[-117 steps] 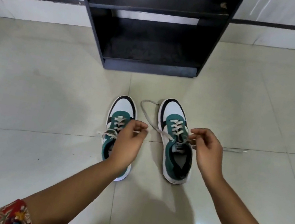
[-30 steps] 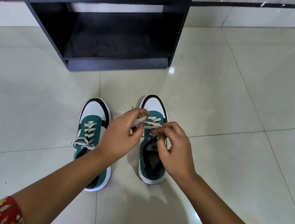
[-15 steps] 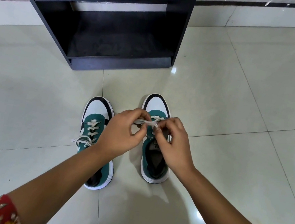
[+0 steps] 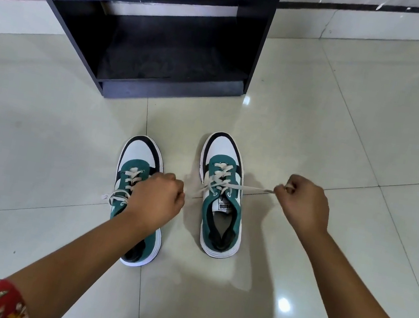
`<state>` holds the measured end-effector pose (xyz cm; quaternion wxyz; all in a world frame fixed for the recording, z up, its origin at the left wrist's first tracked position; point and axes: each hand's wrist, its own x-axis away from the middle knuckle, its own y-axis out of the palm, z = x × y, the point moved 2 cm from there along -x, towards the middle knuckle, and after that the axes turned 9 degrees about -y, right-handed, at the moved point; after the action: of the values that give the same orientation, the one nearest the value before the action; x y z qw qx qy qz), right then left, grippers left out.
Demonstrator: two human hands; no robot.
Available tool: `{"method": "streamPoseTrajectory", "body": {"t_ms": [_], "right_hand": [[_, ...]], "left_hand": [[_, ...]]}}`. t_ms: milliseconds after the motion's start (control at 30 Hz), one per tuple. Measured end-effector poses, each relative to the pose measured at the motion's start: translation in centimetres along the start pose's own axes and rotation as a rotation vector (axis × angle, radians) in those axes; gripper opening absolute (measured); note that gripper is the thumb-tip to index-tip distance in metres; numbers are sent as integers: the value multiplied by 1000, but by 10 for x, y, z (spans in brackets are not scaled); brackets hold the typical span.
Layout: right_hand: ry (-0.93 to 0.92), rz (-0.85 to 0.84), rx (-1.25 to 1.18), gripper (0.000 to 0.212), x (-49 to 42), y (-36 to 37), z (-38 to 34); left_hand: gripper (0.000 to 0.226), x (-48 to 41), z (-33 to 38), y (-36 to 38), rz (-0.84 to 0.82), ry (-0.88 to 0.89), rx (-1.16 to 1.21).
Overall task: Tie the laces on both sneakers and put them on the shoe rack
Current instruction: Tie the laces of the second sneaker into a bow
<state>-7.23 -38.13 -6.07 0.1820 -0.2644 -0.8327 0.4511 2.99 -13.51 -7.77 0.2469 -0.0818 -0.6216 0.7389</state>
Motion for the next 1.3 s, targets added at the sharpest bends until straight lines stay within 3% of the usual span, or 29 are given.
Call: {"method": "streamPoseTrajectory", "body": {"t_ms": [67,100,167,233,300,400,467,567,767,933,1033,1133,1233,1300], "right_hand": [[51,-181,255,7,4,4,15],[75,-291,339,9,7,8,19],[89,-519,476,31,10,16,24],[-40,-598,513,45,10,24,18],[-213,-508,284,40,11,29,0],[-247,-357,-78,22,14,31,-27],[-266,-299,-39,14,14,31,-32],[-251,-293,-106,21,17,29,-31],[-168,-323,-235,13,18,30,-28],[-23,-280,-174,13,13,12,-12],[27,-415,-36,11,14,11,0],[-92,-515,41,16,21,24,-3],[-277,-365,25,32,26,27,-18],[-330,-316,-75,27,28,28,-27]], "left_hand": [[25,0,8,5,-115,41,-178],[27,0,9,6,-154,61,-211],[35,0,14,7,-197,67,-73],[40,0,18,4,-130,68,147],[38,-1,25,3,-33,106,238],[32,-5,33,4,-19,130,258],[24,-7,33,5,-8,126,266],[13,-6,32,7,20,149,266],[10,-4,36,5,16,125,220],[15,-4,24,-1,57,120,34],[27,0,13,1,16,67,-61],[32,5,20,8,-54,85,8],[32,5,30,7,29,145,175],[20,4,32,7,59,149,237]]}}
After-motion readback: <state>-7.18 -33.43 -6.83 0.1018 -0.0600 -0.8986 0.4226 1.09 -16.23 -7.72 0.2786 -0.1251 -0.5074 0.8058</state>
